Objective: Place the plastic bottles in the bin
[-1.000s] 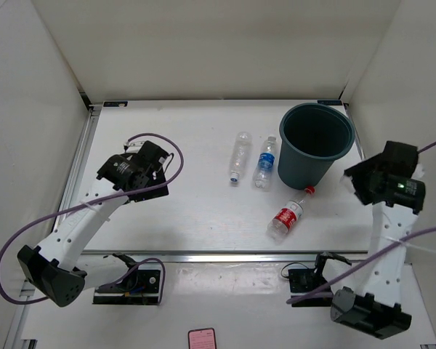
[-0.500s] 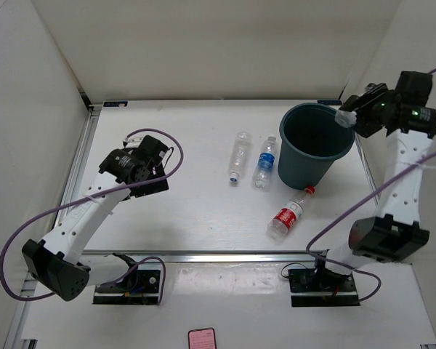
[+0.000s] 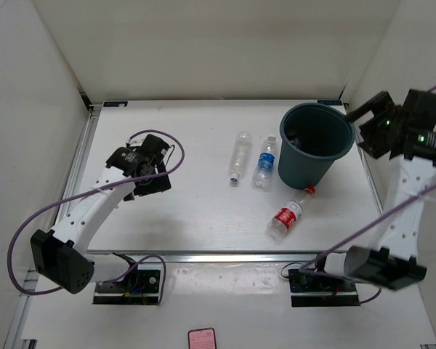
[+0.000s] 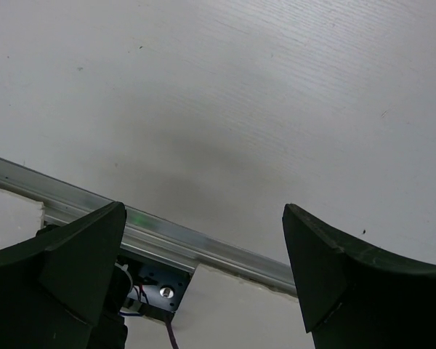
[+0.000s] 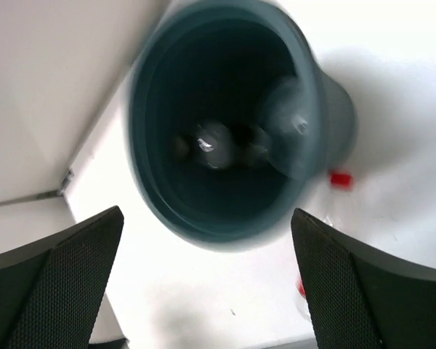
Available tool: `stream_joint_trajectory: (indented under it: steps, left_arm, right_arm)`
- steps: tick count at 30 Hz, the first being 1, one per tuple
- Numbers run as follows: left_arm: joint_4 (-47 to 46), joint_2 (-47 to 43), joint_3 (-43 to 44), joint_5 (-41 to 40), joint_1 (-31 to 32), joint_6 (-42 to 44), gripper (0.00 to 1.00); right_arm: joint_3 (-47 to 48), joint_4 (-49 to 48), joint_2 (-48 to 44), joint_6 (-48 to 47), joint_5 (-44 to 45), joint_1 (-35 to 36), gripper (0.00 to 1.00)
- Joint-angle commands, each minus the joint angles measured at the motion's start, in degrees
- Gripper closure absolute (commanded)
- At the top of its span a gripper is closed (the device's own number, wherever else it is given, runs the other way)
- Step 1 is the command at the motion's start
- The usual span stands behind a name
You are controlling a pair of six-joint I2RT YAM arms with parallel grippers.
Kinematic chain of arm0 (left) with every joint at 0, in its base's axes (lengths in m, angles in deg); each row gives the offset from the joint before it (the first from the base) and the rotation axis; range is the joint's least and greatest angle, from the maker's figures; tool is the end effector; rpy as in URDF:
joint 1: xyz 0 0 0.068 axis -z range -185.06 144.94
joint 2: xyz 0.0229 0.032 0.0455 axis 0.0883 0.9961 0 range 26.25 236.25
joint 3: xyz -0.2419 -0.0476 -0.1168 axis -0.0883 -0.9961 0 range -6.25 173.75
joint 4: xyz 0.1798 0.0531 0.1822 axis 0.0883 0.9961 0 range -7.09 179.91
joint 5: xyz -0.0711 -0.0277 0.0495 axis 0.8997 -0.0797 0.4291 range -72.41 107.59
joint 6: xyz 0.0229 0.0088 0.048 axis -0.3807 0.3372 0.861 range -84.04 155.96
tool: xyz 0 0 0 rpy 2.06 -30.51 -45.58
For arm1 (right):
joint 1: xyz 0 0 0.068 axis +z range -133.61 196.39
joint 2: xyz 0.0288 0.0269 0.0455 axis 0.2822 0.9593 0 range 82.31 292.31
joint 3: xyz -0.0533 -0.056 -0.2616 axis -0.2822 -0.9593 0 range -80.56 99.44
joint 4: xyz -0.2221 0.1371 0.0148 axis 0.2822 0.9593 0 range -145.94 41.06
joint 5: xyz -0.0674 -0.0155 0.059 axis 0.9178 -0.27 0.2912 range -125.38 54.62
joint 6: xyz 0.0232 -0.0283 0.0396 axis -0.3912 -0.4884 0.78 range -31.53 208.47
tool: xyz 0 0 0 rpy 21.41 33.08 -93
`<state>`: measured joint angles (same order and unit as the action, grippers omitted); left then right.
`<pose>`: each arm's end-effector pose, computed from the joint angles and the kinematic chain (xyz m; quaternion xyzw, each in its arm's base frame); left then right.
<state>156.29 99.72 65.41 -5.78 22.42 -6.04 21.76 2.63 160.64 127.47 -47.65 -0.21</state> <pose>0.2007 -0.0885 0.3156 -0.1485 0.9600 0.0931 0.2182 0.2472 -0.0656 0.4647 0.3666 0.8018 0.1826 0.4352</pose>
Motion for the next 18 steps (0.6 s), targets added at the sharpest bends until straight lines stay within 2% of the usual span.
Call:
stream_joint_trajectory:
  steps: [1, 3, 4, 7, 10, 13, 18]
  left_arm:
    - [-2.11, 0.88, -0.12, 0.35, -0.24, -0.10, 0.00]
    - [-2.63, 1.49, 0.41, 0.35, -0.24, -0.10, 0.00]
    - [-2.63, 2.02, 0.41, 0.35, -0.24, -0.10, 0.00]
    - [-2.63, 2.03, 0.94, 0.35, -0.24, -0.10, 0.00]
    - [-2.63, 2.03, 1.47, 0.87, -0.24, 0.43, 0.00]
    - [-2.63, 1.50, 0.59, 0.88, -0.24, 0.43, 0.00]
    - [-2.63, 0.88, -1.52, 2.11, -0.24, 0.95, 0.00]
  right_arm:
    - [-12.20, 2.52, -11.48, -0.69, 3.22, -0.19, 0.00]
    - [-20.80, -0.54, -16.51, 0.54, 1.48, -0.19, 0.00]
    - [-30.25, -2.38, -21.67, 2.03, -2.54, -0.19, 0.00]
    - [-44.52, -6.09, -29.60, 4.93, -5.74, 0.43, 0.00]
    - [-51.15, -6.09, -33.41, 4.94, -5.22, 1.66, 0.00]
    - [-56.07, -6.09, -32.80, 1.34, -3.47, 2.18, 0.00]
    - [-63.73, -13.55, -30.52, 0.02, -3.46, 2.71, 0.00]
